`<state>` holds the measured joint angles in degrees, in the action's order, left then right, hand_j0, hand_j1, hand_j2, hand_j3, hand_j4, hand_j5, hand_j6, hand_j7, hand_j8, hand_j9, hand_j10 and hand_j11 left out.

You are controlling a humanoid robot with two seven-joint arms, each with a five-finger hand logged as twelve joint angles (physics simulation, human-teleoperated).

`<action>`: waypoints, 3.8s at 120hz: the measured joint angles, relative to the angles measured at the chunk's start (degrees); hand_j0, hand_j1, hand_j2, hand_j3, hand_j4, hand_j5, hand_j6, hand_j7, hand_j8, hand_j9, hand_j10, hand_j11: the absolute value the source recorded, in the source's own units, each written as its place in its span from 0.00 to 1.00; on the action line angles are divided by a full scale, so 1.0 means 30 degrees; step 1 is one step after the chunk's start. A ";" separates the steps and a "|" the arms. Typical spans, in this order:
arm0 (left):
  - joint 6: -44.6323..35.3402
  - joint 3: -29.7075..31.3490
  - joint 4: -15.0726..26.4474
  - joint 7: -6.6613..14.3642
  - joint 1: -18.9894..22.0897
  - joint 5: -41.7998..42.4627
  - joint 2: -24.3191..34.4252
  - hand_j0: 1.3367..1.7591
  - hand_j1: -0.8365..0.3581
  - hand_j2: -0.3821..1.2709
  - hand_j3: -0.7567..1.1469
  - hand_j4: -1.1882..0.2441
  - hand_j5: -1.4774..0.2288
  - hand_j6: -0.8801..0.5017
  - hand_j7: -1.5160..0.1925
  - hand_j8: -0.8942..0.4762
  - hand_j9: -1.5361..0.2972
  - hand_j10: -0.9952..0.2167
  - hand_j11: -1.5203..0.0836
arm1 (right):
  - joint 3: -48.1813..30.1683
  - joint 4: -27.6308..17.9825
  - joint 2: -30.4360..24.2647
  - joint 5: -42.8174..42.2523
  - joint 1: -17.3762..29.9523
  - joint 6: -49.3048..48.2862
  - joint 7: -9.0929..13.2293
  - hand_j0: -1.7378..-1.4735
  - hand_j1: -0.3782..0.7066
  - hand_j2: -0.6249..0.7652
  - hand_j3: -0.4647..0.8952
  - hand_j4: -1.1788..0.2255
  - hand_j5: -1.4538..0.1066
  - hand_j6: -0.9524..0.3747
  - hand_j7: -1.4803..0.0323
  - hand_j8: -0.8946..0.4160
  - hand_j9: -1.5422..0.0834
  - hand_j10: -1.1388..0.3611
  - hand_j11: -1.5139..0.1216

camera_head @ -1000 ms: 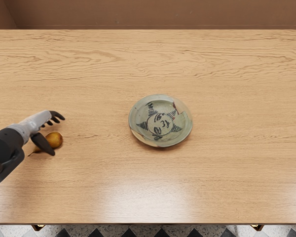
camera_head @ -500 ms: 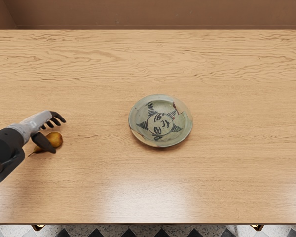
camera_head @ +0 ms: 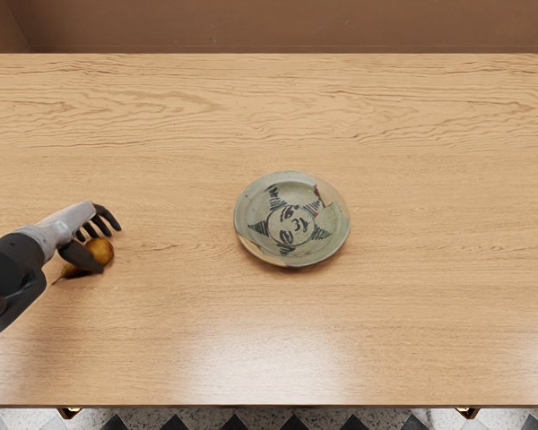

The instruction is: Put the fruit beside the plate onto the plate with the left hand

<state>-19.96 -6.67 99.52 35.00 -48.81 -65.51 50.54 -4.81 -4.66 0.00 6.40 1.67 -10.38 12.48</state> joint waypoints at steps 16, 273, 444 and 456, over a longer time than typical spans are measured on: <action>0.0001 0.0000 -0.0005 0.0001 0.0013 0.0001 0.0002 0.76 0.49 0.31 0.40 0.47 0.47 0.26 0.49 0.27 0.47 0.39 0.53 | -0.0006 0.0000 0.0000 0.0000 0.0000 0.0000 0.0000 0.30 0.03 0.45 0.34 0.84 0.93 0.72 0.98 0.68 0.95 0.76 0.93; 0.2139 -0.0229 -0.0452 0.0040 -0.2791 0.2071 -0.0980 0.74 0.48 0.46 0.40 0.30 0.19 0.25 0.22 0.33 0.25 0.28 0.27 | -0.0064 0.0004 0.0000 0.0008 -0.0007 0.0002 0.0000 0.30 0.03 0.45 0.34 0.84 0.93 0.72 0.98 0.68 0.95 0.76 0.93; 0.5004 -0.0557 -0.1015 0.0010 -0.9569 0.8216 -0.4685 0.74 0.41 0.56 0.40 0.27 0.15 0.30 0.21 0.36 0.21 0.33 0.23 | -0.0067 0.0020 0.0000 0.0008 -0.0107 0.0002 0.0000 0.30 0.03 0.45 0.34 0.84 0.93 0.72 0.98 0.68 0.95 0.76 0.93; 0.5022 -0.0551 -0.1047 0.0010 -0.9858 0.8670 -0.5081 0.74 0.41 0.55 0.40 0.26 0.15 0.29 0.21 0.36 0.22 0.33 0.23 | -0.0066 0.0018 0.0000 0.0007 -0.0117 0.0002 0.0000 0.30 0.03 0.45 0.34 0.84 0.93 0.72 0.98 0.68 0.95 0.76 0.93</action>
<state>-4.89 -8.32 96.38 35.02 -78.39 -39.49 35.29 -5.01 -4.61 0.00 6.42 1.32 -10.37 12.48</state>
